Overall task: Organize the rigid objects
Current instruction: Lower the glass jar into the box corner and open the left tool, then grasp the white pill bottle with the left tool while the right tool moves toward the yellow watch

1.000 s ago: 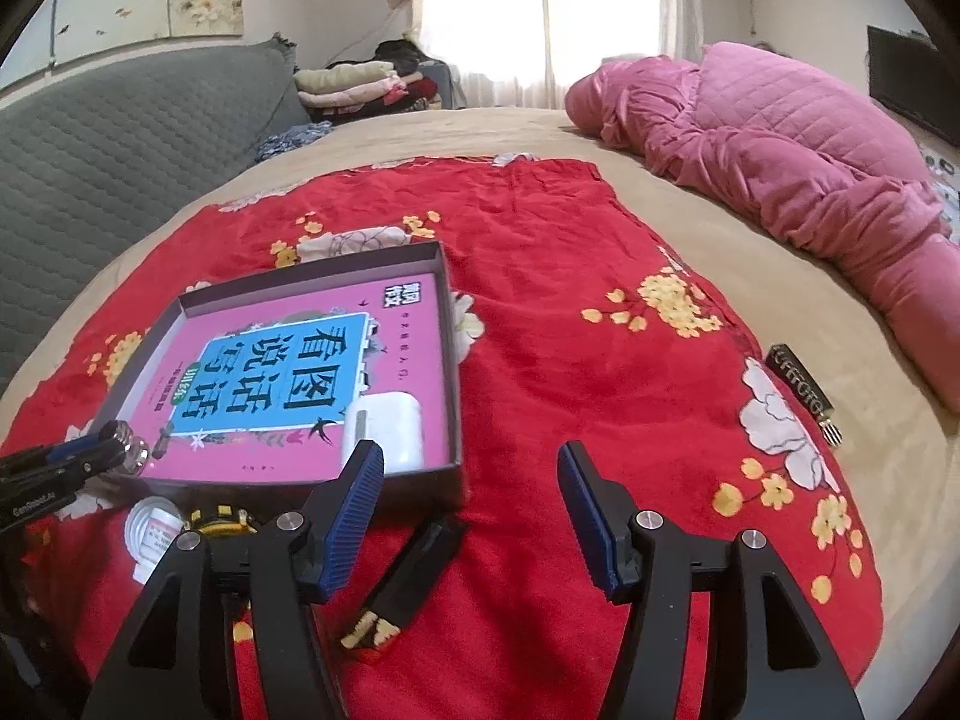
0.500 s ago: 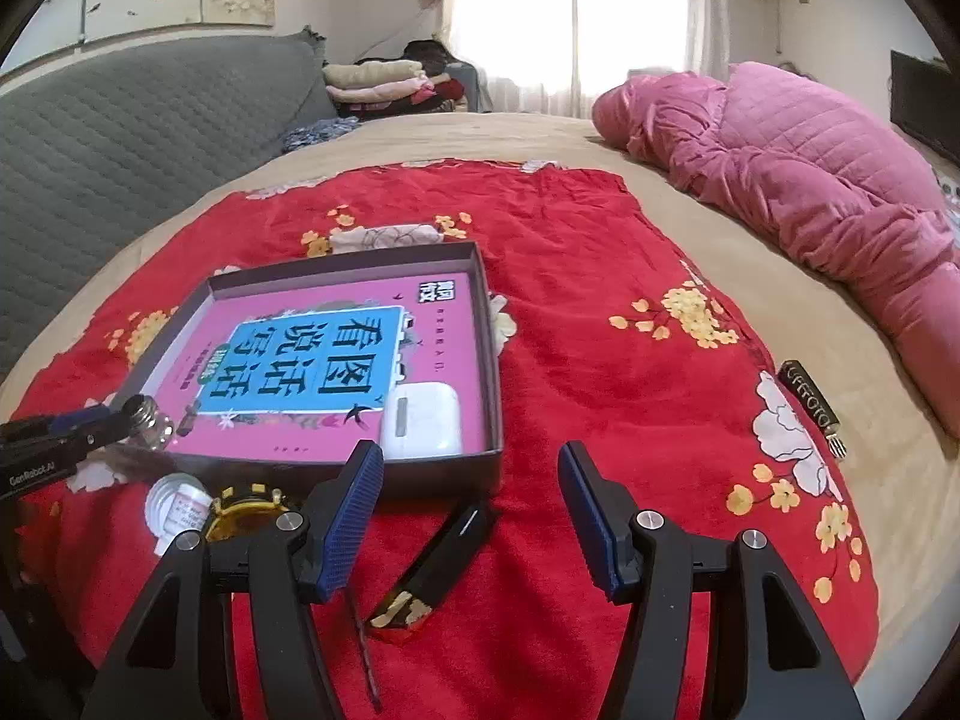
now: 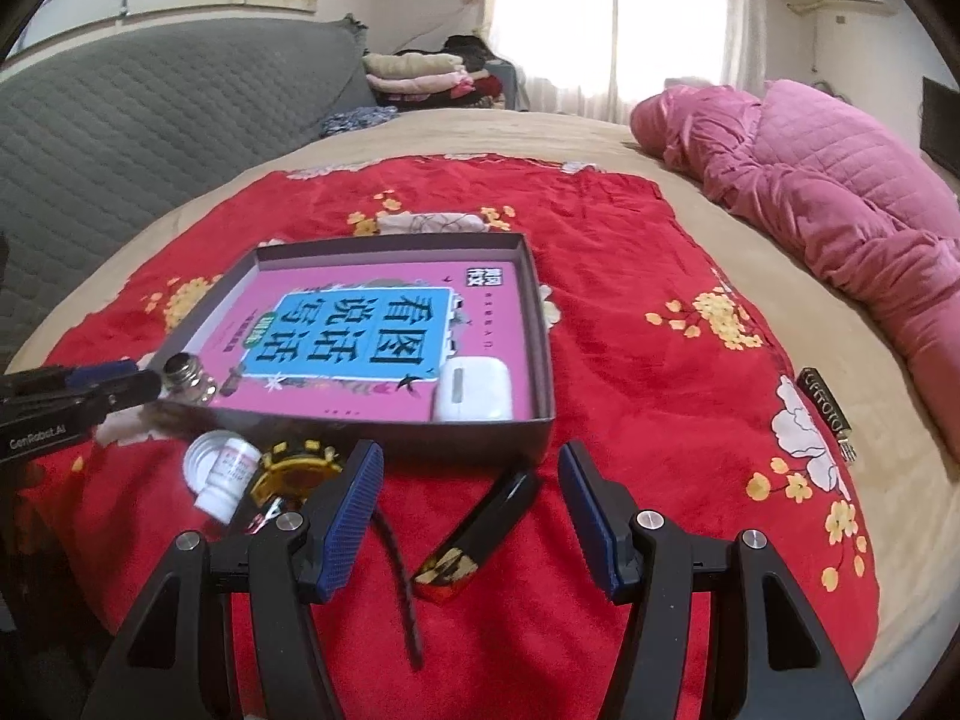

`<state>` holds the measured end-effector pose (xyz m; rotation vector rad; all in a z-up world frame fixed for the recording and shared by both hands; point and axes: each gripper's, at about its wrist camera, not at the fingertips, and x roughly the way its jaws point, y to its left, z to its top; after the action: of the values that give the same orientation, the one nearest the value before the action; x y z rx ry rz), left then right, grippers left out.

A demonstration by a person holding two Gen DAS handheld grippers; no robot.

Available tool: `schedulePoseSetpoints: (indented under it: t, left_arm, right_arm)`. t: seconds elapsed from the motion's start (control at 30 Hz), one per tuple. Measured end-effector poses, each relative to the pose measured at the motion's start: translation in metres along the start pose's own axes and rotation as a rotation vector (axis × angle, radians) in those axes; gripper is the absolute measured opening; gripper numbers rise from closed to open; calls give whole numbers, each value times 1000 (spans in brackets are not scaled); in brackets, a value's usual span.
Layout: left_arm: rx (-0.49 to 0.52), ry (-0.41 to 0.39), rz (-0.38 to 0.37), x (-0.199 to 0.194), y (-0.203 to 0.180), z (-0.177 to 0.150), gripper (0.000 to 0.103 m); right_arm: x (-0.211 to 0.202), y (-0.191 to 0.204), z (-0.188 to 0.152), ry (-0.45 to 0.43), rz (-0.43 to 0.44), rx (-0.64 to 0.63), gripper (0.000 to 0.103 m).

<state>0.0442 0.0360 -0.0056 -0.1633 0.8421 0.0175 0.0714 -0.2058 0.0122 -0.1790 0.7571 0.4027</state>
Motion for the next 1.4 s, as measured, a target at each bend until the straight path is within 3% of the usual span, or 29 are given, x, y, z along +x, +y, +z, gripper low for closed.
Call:
schedulePoseSetpoints:
  t: [0.47,0.63,1.03,1.4]
  left_arm:
    - [57,24,-27,-2,-20,-7,40]
    - [77,35,-36,-1,-26,-9,40]
    - [120,60,-72,4,-42,-15,40]
    - [117,79,-70,9,-42,-16,40]
  right_arm:
    - [-11,44,-11,18,93,-132,63]
    - [-6,64,-18,56,178,-178,63]
    - [15,87,-27,151,273,-202,62]
    - [35,90,-30,212,317,-183,26]
